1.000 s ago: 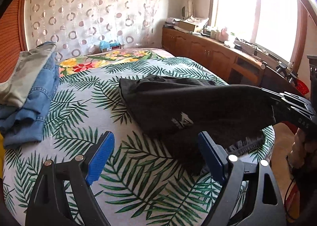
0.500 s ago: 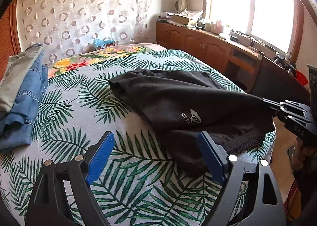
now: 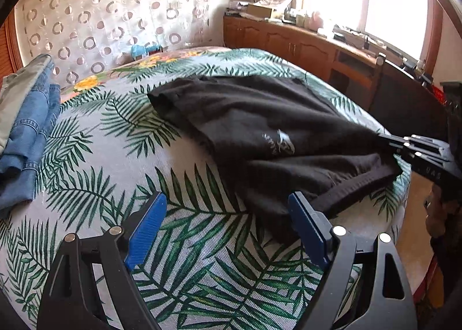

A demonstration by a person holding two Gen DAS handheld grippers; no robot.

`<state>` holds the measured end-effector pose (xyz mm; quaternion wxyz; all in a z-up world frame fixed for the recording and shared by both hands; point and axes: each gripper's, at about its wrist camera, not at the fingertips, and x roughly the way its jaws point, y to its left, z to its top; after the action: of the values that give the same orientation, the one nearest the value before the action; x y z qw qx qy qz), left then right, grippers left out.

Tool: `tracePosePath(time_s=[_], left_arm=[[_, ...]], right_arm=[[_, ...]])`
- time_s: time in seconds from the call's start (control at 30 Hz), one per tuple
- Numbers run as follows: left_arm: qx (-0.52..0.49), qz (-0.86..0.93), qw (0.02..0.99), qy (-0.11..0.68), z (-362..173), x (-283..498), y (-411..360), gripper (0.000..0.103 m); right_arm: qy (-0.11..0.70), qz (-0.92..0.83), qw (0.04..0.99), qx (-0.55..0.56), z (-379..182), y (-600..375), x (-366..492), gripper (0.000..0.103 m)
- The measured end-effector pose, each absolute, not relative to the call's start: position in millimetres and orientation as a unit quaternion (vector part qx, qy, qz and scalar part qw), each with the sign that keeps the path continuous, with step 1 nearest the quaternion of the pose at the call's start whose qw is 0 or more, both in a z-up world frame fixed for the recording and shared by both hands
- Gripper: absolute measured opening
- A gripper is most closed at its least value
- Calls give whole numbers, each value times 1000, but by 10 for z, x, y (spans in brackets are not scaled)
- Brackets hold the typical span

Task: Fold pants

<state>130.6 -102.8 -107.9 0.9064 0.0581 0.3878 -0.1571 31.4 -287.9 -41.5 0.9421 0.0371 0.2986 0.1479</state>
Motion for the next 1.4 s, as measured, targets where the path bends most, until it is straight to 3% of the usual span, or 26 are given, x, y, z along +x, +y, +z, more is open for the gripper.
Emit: tracePosePath(time_s=[0.17,0.33,0.47,0.57,1.27,1.4], left_arm=[[51,-159,902,399,-1152,1316,-1026,87],[43,-161,899,405,-1187,1319,-1001,87],[37,-164,898,407,-1190,1315,-989,87],[34,-163,900,404,-1166,1308,-964,87],[2,-129,927,353,-800,1155,-450,87],[0,-128,928,349,-782,1141,-433,87]], right_arm=[[310,145,939,37,-434,-2861,361,2],[315,142,937,47,-396,-2898,372,10],[315,134,939,41,-406,-2900,323,26],[310,130,941,44,-407,-2914,267,29],[324,207,923,-5,-521,-2199,714,33],[318,211,924,-1,-530,-2198,711,40]])
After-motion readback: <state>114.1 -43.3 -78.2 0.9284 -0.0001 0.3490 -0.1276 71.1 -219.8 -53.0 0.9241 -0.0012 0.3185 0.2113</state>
